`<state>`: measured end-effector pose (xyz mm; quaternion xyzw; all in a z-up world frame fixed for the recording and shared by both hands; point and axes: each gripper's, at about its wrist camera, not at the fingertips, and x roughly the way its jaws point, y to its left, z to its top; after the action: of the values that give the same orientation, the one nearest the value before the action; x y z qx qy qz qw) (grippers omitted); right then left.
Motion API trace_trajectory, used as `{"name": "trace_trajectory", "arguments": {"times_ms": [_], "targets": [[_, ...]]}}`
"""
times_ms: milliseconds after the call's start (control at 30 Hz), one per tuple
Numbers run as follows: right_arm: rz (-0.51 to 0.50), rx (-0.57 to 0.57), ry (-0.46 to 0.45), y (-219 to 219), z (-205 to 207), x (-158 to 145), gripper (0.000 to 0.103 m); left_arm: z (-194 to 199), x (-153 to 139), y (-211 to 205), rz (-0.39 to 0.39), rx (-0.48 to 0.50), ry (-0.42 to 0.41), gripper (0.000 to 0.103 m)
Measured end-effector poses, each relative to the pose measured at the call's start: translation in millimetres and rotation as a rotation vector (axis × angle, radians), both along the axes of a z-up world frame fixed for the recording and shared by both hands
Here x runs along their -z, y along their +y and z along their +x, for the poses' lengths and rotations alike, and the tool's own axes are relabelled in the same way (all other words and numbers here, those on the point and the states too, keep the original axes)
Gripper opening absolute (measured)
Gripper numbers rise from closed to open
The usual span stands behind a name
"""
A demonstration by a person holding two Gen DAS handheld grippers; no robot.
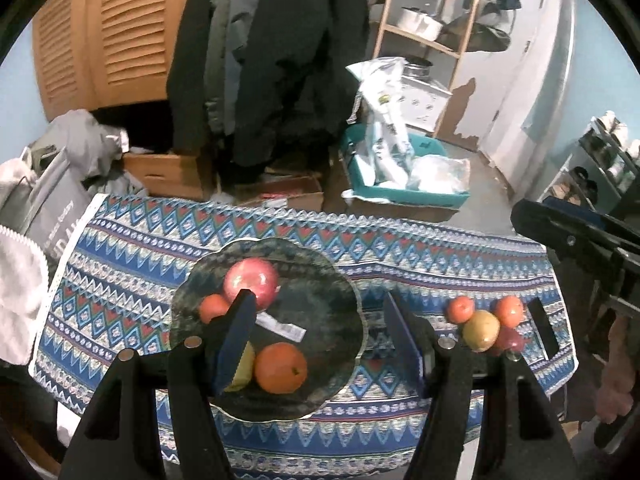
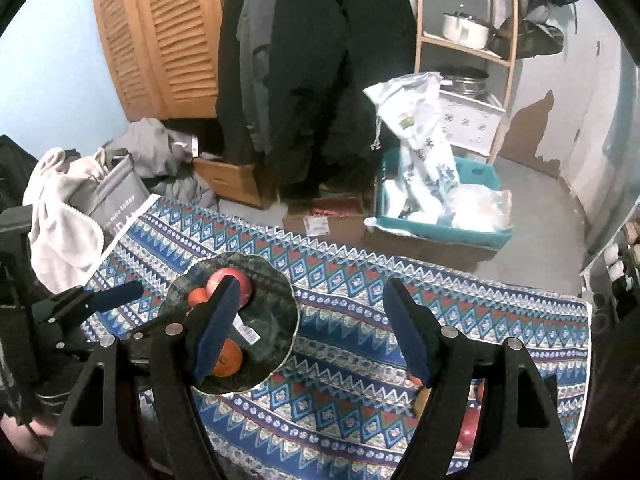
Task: Organize fruits
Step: 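Move both open tools back toward the remaining fruit on the cloth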
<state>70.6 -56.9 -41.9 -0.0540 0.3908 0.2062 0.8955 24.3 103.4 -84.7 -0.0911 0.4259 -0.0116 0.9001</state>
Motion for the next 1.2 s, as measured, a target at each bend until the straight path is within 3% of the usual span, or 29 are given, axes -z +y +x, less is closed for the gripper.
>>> {"name": "trace_trajectory", "arguments": {"times_ms": [133,500,933,1200], "targets": [[0.01,0.021,-0.018,-14.3,-6.2,-10.4,0.076,-0.8,-9.7,-16.2,-0.001,0.028,-0.023,0.072],[0.045,0.105,-0.043,-72.0,-18.8,-26.2,0.075,7.1,-20.8,-67.9,0.016,0.114,-0.036,0.072],[0.056,0.218,-0.039,-143.9,-29.3,-20.2,0.076,15.6,-26.5,-130.2,0.018,0.199,-0.026,0.076],[0.052,0.27,-0.031,-178.9,-35.1,-12.6,0.076,22.2,-11.2,-164.6,0.043,0.249,0.019,0.076]]}}
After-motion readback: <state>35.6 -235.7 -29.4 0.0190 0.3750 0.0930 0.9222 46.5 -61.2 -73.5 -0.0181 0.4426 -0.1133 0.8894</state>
